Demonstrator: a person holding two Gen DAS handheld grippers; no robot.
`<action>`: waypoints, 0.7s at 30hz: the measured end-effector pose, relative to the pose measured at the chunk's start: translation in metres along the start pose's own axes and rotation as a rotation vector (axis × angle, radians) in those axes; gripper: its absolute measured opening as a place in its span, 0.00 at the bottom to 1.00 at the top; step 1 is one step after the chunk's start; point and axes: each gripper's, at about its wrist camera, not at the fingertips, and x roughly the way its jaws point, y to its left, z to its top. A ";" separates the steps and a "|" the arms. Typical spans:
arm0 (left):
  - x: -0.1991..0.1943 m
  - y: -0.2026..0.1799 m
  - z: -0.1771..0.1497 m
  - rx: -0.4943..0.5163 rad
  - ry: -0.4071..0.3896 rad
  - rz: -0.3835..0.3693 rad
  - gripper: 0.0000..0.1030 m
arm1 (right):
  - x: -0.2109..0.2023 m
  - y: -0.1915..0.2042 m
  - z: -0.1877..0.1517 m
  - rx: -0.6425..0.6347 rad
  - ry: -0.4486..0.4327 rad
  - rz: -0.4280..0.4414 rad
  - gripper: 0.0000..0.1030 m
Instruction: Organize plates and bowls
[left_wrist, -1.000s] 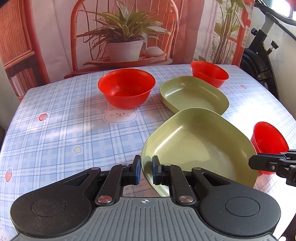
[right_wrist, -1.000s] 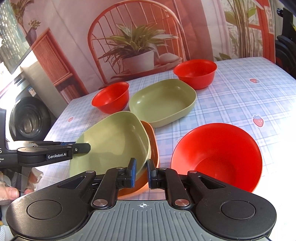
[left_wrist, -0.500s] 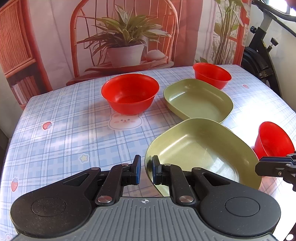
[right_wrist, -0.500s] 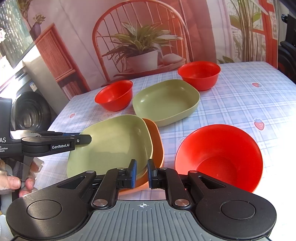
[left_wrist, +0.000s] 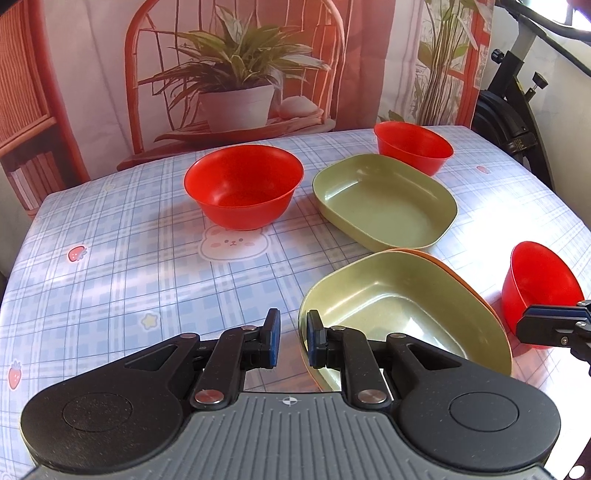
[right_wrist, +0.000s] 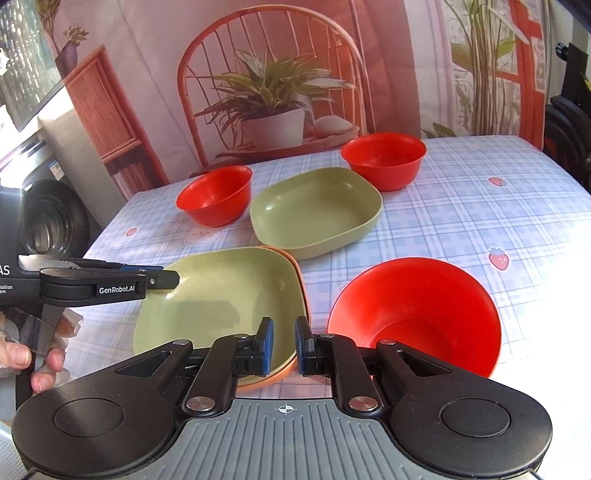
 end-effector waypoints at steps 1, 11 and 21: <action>-0.005 0.004 0.000 -0.029 -0.006 -0.022 0.16 | 0.000 0.001 0.001 -0.009 -0.004 -0.004 0.13; -0.034 0.006 -0.023 -0.178 -0.044 -0.049 0.12 | 0.022 0.015 0.016 -0.207 -0.049 -0.064 0.17; -0.031 -0.002 -0.035 -0.190 -0.063 -0.040 0.09 | 0.037 0.014 0.013 -0.245 -0.038 -0.068 0.15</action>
